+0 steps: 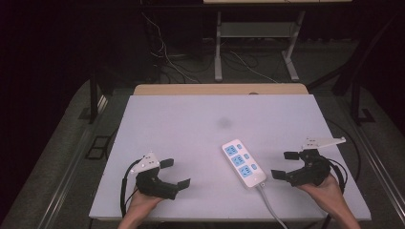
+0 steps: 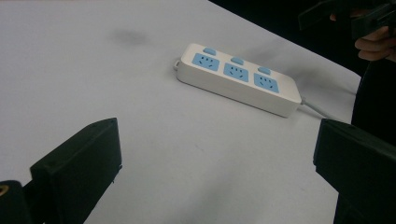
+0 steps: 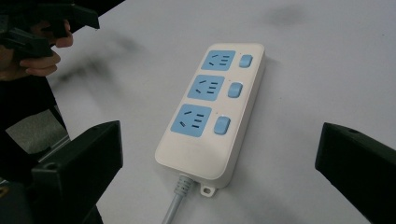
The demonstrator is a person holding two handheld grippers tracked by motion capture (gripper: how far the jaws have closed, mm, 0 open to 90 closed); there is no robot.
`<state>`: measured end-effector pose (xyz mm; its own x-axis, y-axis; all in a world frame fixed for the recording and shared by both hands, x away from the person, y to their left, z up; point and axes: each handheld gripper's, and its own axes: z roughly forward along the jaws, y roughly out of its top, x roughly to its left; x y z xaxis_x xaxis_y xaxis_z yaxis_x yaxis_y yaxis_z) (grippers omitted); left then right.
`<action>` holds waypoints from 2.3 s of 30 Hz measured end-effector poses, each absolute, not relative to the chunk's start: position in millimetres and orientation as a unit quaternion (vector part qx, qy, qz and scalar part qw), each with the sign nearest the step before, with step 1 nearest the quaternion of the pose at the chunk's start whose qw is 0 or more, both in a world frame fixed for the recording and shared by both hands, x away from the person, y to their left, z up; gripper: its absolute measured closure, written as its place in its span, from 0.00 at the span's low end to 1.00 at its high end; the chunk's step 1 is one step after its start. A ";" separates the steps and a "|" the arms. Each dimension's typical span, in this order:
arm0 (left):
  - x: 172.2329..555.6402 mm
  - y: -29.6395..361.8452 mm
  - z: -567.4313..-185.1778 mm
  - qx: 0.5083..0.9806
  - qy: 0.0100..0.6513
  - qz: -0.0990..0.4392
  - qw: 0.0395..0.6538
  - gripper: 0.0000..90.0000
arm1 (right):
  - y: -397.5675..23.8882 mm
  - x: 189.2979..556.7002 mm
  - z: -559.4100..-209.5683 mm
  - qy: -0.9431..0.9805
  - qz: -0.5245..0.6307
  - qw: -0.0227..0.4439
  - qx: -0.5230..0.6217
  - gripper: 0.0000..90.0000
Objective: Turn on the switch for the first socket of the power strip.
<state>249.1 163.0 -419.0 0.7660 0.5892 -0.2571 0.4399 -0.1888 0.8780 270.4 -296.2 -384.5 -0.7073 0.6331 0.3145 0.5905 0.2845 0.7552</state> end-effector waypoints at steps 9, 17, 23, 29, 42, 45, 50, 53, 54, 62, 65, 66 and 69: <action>249.6 163.4 -419.4 0.768 0.341 0.070 0.538 0.00 | -289.1 281.5 -379.4 0.810 0.450 0.021 0.376 0.00; 250.5 163.7 -420.3 0.769 0.343 0.069 0.534 0.00 | -284.4 290.6 -376.6 0.816 0.441 0.020 0.372 0.00; 250.8 163.2 -420.7 0.770 0.345 0.069 0.533 0.00 | -279.3 297.4 -373.3 0.823 0.430 0.017 0.371 0.00; 251.1 163.6 -420.8 0.769 0.346 0.068 0.533 0.00 | -271.1 304.4 -368.8 0.832 0.420 0.015 0.362 0.00; 251.0 163.5 -420.9 0.770 0.345 0.067 0.533 0.00 | -250.1 319.0 -368.9 0.856 0.386 0.002 0.344 0.00; 250.9 163.5 -420.9 0.770 0.344 0.067 0.534 0.00 | -245.7 320.9 -369.9 0.860 0.382 -0.002 0.338 0.00; 250.9 163.4 -420.9 0.770 0.344 0.067 0.533 0.00 | -239.3 322.6 -372.5 0.869 0.368 -0.010 0.330 0.00; 250.8 163.4 -420.9 0.770 0.343 0.067 0.533 0.00 | -236.6 323.9 -373.5 0.873 0.360 -0.012 0.330 0.02; 250.8 163.4 -420.9 0.770 0.343 0.068 0.533 0.00 | -236.4 324.3 -373.7 0.875 0.358 -0.012 0.327 0.09; 250.8 164.0 -421.0 0.768 0.342 0.071 0.537 0.00 | -238.0 328.4 -375.5 0.880 0.350 -0.013 0.322 0.39; 250.9 164.0 -421.1 0.769 0.340 0.072 0.537 0.00 | -238.8 329.9 -377.3 0.882 0.344 -0.012 0.322 0.45; 250.7 163.9 -421.1 0.769 0.339 0.073 0.537 0.00 | -239.0 330.1 -377.7 0.882 0.344 -0.012 0.321 0.48; 250.4 163.8 -420.9 0.768 0.337 0.073 0.539 0.00 | -238.8 330.9 -378.5 0.884 0.345 -0.012 0.314 0.56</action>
<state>250.4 163.8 -420.9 0.7622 0.5969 -0.2505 0.4385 -0.1915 0.8781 330.9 -238.8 -378.5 -0.8020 0.5477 0.2385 0.5643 0.5636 0.6032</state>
